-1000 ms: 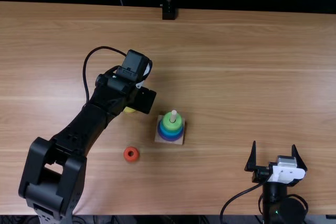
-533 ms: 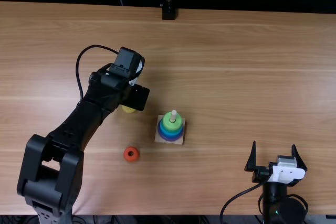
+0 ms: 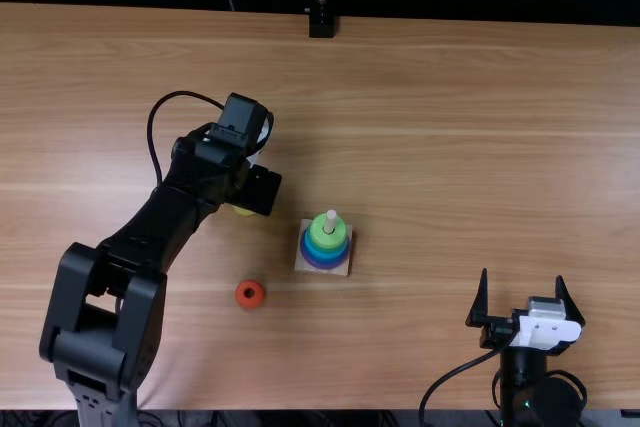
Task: Build the Hanoi tower: stack the rings onto the peg from bottom to top in this color order: purple, dark blue, light blue, dark green, light green, yellow, orange.
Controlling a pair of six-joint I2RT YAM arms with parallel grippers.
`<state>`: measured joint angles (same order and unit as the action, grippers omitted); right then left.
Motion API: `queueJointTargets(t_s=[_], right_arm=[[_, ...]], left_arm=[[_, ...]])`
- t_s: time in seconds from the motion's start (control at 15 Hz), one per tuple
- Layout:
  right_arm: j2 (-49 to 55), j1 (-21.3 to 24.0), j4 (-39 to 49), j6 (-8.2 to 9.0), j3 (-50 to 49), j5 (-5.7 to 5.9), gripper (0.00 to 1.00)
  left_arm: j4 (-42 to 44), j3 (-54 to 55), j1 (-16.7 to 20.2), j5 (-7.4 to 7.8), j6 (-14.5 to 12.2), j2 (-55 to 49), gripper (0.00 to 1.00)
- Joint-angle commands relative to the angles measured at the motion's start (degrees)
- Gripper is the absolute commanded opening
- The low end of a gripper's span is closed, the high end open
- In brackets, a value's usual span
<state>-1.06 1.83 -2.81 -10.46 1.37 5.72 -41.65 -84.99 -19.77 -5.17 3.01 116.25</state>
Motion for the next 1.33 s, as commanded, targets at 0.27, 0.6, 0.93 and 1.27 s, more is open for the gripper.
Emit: queueJointTargets(t_s=[0.27,0.6,0.93,1.27], right_arm=[[1.06,0.20,0.22,0.02,-0.49,-0.23,1.00],[1.06,0.28,0.22,0.02,-0.49,-0.23,1.00],[1.06,0.20,0.22,0.02,-0.49,-0.23,1.00],[1.06,0.20,0.22,0.02,-0.49,-0.23,1.00]], left_arm=[[-0.75,1.41,0.43,0.00,-0.47,2.67,1.00],[-1.07,1.49,0.43,0.00,-0.37,2.76,0.95],[-0.75,4.57,0.26,-0.10,0.26,2.49,0.12],[-1.07,4.48,-0.18,-0.84,0.16,2.14,0.00]])
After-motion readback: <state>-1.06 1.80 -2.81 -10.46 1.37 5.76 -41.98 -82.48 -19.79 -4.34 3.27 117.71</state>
